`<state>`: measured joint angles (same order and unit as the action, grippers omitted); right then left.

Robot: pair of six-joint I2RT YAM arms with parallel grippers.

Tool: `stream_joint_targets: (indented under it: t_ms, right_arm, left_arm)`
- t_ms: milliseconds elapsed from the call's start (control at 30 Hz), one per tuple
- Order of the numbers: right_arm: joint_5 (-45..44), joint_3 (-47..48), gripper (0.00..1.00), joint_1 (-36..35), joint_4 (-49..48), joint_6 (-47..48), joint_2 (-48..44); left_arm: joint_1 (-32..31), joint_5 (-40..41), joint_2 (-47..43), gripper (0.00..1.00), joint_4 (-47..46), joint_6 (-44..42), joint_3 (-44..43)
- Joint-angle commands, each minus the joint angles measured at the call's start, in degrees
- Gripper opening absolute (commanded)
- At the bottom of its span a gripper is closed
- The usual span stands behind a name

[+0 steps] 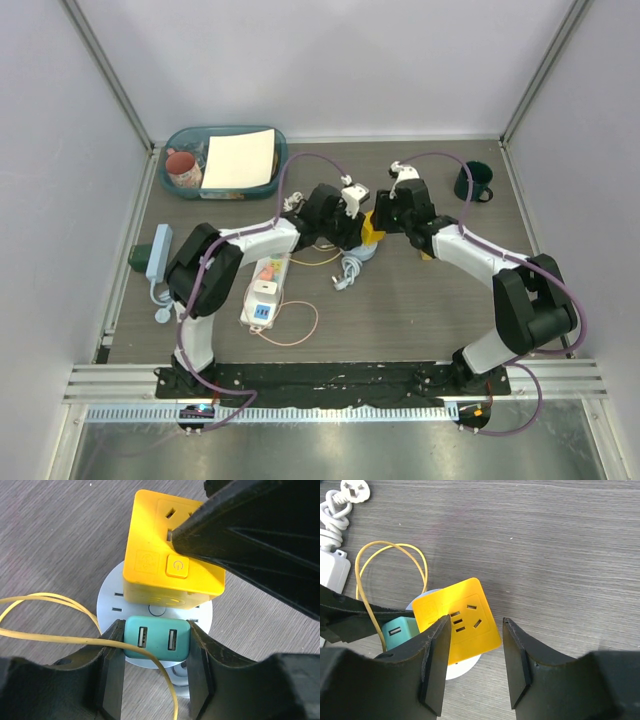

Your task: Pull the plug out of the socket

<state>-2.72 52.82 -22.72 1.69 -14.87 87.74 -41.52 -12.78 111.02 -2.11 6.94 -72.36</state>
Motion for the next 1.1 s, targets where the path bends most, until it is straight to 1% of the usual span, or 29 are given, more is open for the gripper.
stream_joint_targets:
  t_ms: [0,67,100,133,200,267,300,333,433,467,567,700,833,1067]
  right_arm:
    - [-4.8,-3.2,0.48,0.5,13.3,3.4,2.3]
    - [-5.3,-2.9,0.48,0.4,13.6,3.3,2.5]
    - [-5.4,-2.8,0.48,0.5,13.7,3.3,2.5]
    - [-5.5,-2.7,0.48,0.4,13.8,3.3,2.6]
    - [-5.5,-2.6,0.48,0.4,13.7,3.2,2.6]
    - [-4.7,-1.8,0.48,0.5,13.9,2.5,2.1]
    - [-4.1,-1.3,0.5,0.5,14.0,2.3,1.6]
    - [-1.9,-0.7,0.55,0.8,14.5,1.9,0.8]
    - [2.6,1.8,0.61,2.8,14.7,0.6,-3.2]
    - [6.3,3.6,0.63,3.0,15.0,0.5,-3.8]
    - [9.3,7.3,0.68,3.2,18.0,2.0,-2.8]
    - [14.1,7.7,0.72,3.2,17.6,2.5,-0.8]
    - [15.0,8.1,0.75,3.2,15.2,2.5,0.4]
    - [14.6,13.5,0.79,3.1,16.7,7.5,5.3]
  left_arm:
    - [2.1,-0.4,0.4,0.0,1.2,1.1,-8.9]
    - [1.4,0.4,-1.0,0.0,0.2,1.1,-6.0]
    - [1.1,1.1,-1.9,0.0,-4.0,1.1,-0.1]
    - [1.1,2.7,-2.6,0.0,-6.7,1.4,2.8]
    - [1.8,2.8,-2.7,0.0,-8.4,1.2,5.6]
    - [2.0,0.9,-1.5,0.0,-5.9,0.7,3.7]
    - [1.8,0.2,-0.8,0.0,-4.6,0.6,2.2]
    - [1.6,-0.3,-0.6,0.0,-4.7,0.8,2.0]
    - [1.4,-0.8,-0.7,0.0,-8.2,1.9,3.8]
    - [1.4,-0.8,-0.6,0.0,-8.7,2.0,4.2]
    - [1.4,-1.5,0.1,0.0,-9.0,2.0,4.5]
    - [1.3,-2.3,0.1,0.0,-10.1,2.4,5.3]
    - [1.3,-3.0,-0.2,0.0,-10.4,1.7,5.7]
    - [1.3,-3.9,-0.1,0.0,-10.3,1.0,5.6]
